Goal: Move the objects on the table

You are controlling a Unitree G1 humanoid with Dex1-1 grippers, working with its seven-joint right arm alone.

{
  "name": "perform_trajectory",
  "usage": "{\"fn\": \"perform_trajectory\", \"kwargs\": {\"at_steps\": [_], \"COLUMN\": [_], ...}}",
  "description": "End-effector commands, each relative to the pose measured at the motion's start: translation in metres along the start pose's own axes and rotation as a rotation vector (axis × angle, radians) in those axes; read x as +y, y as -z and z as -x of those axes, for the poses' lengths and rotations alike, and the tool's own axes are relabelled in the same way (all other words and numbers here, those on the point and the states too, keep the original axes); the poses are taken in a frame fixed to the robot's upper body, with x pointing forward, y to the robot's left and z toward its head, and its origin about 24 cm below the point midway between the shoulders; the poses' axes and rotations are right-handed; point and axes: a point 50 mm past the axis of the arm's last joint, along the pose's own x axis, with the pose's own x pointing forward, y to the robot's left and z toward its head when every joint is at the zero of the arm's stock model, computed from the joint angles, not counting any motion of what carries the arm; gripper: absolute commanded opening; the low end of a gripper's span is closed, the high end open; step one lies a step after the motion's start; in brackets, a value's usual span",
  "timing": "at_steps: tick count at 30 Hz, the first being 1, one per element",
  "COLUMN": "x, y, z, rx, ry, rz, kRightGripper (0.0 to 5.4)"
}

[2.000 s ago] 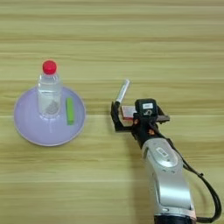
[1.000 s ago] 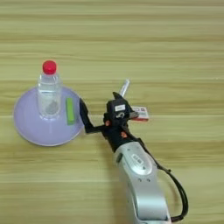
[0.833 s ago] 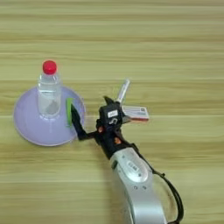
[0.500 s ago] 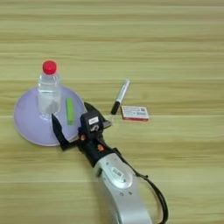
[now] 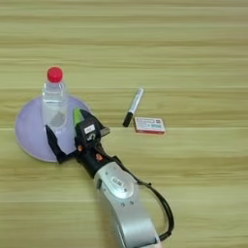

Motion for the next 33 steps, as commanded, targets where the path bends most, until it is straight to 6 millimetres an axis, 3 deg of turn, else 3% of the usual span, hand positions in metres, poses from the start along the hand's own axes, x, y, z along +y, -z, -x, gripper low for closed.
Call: {"fn": "perform_trajectory", "kwargs": {"at_steps": [1,33], "x": [-0.004,-0.008], "y": [-0.019,-0.029], "z": [-0.015,-0.053], "rx": [-0.097,-0.117], "ry": [-0.016,-0.092], "rz": [0.041,0.099], "kRightGripper": [5.38,5.38]}}
